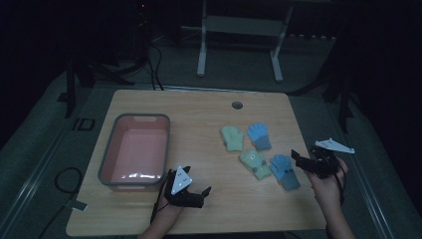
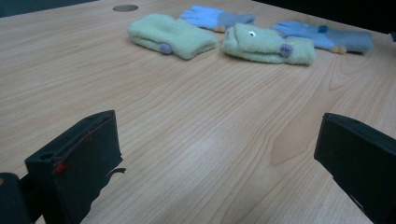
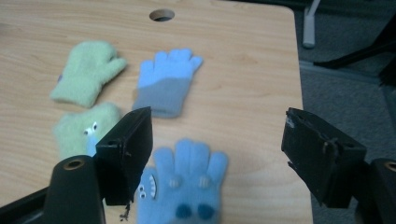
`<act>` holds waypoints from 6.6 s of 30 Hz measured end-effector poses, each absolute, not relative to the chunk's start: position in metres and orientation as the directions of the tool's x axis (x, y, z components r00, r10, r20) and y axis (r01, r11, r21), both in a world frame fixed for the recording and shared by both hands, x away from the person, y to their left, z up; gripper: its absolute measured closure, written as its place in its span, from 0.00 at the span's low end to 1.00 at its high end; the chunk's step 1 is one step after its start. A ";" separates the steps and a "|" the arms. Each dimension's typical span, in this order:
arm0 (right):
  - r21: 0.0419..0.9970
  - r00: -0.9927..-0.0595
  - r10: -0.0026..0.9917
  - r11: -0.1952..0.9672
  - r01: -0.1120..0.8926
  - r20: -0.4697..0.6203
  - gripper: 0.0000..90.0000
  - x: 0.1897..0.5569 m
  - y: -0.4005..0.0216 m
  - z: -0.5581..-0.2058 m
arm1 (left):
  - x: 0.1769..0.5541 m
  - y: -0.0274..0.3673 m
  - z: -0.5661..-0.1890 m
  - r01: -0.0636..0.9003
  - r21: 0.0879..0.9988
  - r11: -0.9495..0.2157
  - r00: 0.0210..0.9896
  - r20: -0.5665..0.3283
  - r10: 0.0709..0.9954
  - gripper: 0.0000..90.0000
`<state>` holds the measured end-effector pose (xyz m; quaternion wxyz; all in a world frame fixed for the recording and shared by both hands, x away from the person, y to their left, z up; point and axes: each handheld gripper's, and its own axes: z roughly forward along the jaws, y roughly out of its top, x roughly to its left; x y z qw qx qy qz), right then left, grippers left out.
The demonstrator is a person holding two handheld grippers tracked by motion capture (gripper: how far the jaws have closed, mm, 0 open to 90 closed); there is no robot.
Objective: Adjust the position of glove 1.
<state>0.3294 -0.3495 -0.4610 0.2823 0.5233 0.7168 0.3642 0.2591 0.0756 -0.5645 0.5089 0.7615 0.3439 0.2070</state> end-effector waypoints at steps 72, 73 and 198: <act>0.637 -0.534 0.841 0.456 0.622 -0.081 0.56 0.464 -0.160 -0.531 | 0.257 0.075 -0.565 0.290 0.921 -0.258 0.693 -0.017 0.720 0.01; 0.627 -0.533 0.842 0.462 0.627 -0.088 0.56 0.466 -0.160 -0.534 | 0.257 0.075 -0.565 0.291 0.921 -0.258 0.693 -0.017 0.721 0.01; 0.718 -0.650 0.760 0.460 0.522 -0.014 0.62 0.367 -0.264 -0.546 | 0.257 0.074 -0.564 0.291 0.919 -0.265 0.690 -0.009 0.724 0.01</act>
